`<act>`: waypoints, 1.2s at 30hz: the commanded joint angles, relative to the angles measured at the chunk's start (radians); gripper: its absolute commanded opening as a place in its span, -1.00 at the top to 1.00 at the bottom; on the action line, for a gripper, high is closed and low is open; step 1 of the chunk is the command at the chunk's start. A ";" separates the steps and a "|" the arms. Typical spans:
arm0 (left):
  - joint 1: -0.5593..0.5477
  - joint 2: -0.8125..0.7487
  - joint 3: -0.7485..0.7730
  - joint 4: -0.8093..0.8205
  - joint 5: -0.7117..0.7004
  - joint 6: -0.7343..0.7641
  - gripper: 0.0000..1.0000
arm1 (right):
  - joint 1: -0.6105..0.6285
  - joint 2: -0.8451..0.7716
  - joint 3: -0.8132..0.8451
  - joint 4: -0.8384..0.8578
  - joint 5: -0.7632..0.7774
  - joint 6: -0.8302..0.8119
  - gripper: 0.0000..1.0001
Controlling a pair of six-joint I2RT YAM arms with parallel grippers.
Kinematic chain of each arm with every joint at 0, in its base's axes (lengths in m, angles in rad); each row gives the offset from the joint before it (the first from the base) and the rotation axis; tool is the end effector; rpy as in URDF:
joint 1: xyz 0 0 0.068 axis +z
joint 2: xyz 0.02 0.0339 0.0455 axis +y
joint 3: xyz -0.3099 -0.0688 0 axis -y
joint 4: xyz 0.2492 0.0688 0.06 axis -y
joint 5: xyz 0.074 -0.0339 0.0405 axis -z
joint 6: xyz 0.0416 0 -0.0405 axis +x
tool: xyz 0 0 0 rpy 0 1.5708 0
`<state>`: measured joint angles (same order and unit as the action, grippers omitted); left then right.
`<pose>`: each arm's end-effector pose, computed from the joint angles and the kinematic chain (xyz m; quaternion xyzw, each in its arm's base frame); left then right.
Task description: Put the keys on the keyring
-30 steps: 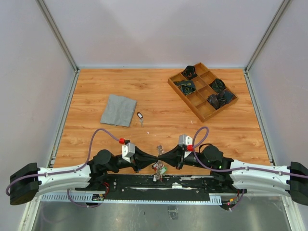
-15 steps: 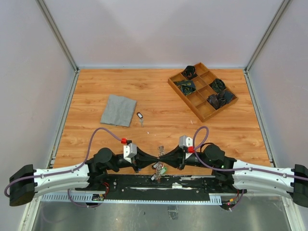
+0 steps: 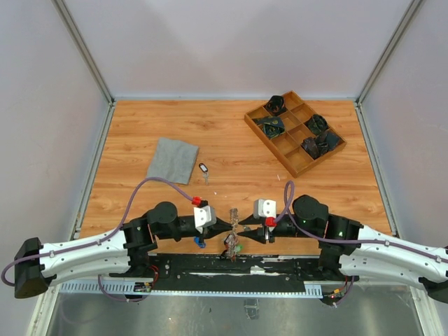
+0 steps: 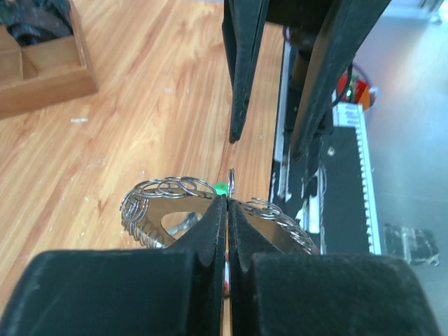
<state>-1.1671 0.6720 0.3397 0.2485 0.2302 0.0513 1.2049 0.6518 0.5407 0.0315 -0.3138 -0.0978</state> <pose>0.0489 -0.1387 0.2723 0.4822 0.5552 -0.4277 0.5257 0.0385 0.1364 0.3245 -0.5242 0.5128 0.4499 0.5097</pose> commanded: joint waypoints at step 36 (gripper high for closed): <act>0.000 0.130 0.251 -0.376 0.032 0.218 0.99 | -0.003 0.253 0.070 -0.040 0.036 -0.087 0.64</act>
<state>-1.1671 0.8143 0.5446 -0.1513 0.2481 0.2581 1.2049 0.8978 0.6220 -0.0513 -0.2630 -0.2028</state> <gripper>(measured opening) 0.012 0.200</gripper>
